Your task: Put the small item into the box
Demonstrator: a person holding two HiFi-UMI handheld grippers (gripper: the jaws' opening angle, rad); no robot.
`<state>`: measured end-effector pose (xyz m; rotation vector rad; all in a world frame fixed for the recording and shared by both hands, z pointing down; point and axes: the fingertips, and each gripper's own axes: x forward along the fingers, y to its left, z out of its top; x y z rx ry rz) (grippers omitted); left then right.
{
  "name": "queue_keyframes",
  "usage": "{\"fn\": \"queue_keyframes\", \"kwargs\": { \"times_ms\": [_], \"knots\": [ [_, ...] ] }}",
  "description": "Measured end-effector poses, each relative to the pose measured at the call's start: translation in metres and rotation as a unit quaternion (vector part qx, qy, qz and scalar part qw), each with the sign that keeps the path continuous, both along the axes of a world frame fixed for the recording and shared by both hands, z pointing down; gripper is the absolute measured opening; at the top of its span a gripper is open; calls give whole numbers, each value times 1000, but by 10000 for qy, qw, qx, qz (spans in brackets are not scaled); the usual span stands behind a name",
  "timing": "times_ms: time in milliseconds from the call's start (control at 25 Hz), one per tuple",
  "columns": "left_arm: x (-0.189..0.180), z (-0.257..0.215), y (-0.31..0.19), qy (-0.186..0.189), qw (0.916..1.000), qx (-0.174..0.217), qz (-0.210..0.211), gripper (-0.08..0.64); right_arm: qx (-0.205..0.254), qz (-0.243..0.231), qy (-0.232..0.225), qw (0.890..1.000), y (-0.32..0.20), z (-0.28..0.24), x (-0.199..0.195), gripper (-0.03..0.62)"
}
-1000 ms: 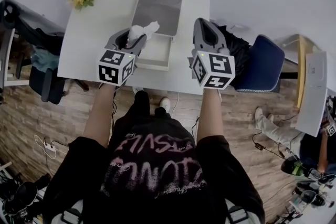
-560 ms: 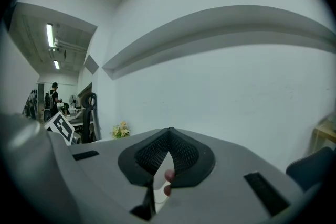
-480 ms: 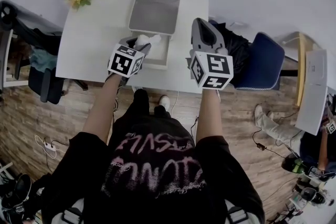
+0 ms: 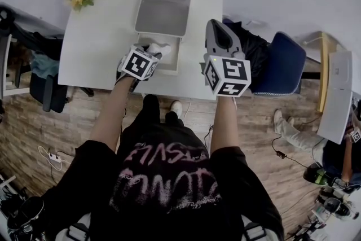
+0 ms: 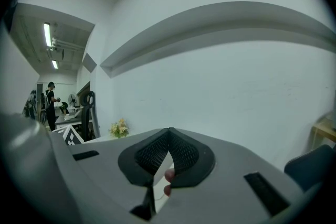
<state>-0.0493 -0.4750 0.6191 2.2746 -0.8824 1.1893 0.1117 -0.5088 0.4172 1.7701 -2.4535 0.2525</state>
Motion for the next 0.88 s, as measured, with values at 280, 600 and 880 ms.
{"fn": "queue_keyframes", "kwargs": {
  "times_ms": [280,600,880],
  "knots": [
    [-1,4,-1,-245,9995,99,161,187,-29,46,-28,10000,-3,2,7,11],
    [0,1,0,-243,9994,183,177,227,-48,-14,31,10000,-3,4,4,11],
    [-4,-12,1,-162,9990,422,-6,218,-2,-48,10,10000,1,1,4,11]
  ]
}}
